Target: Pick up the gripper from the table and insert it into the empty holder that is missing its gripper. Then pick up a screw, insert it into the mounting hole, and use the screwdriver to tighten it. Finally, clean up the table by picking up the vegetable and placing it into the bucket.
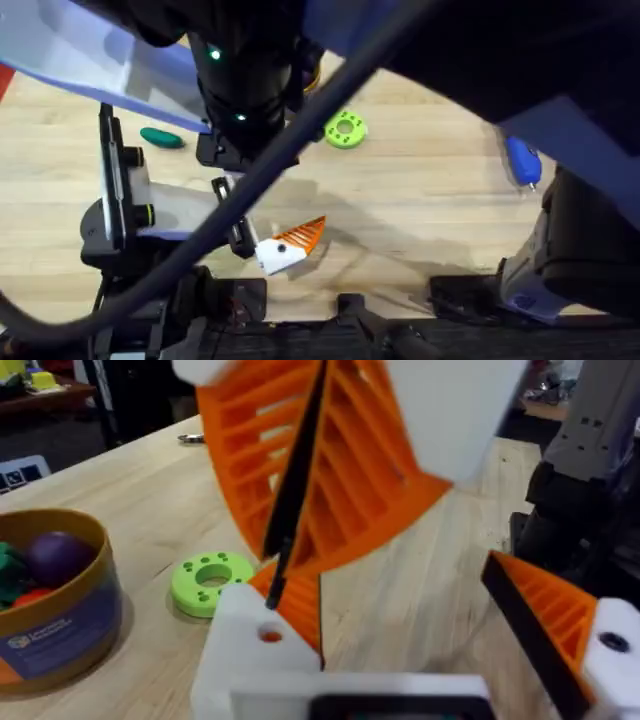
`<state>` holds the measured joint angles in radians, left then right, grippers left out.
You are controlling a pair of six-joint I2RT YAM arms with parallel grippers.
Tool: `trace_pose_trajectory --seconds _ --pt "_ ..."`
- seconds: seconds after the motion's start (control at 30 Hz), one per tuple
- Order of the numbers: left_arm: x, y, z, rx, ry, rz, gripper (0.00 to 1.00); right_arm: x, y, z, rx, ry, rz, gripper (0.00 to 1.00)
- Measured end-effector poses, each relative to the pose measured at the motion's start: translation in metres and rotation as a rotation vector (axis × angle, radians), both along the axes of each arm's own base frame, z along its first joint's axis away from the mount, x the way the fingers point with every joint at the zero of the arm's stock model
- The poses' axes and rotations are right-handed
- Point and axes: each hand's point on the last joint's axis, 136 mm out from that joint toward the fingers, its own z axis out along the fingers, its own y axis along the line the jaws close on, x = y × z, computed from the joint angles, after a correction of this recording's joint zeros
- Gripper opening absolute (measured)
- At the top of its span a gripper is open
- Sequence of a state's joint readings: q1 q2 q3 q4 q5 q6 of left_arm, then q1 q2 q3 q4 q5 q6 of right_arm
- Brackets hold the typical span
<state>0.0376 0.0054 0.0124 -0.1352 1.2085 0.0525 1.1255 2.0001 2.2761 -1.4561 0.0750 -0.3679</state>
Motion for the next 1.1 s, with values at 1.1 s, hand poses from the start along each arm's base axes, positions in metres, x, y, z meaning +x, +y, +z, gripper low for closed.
trace_pose_trajectory --seconds 1.1 --pt "0.0 0.0 0.0 0.0 0.0 0.0 0.988 0.0005 0.0011 -0.0076 -0.02 0.01 0.0 0.006"
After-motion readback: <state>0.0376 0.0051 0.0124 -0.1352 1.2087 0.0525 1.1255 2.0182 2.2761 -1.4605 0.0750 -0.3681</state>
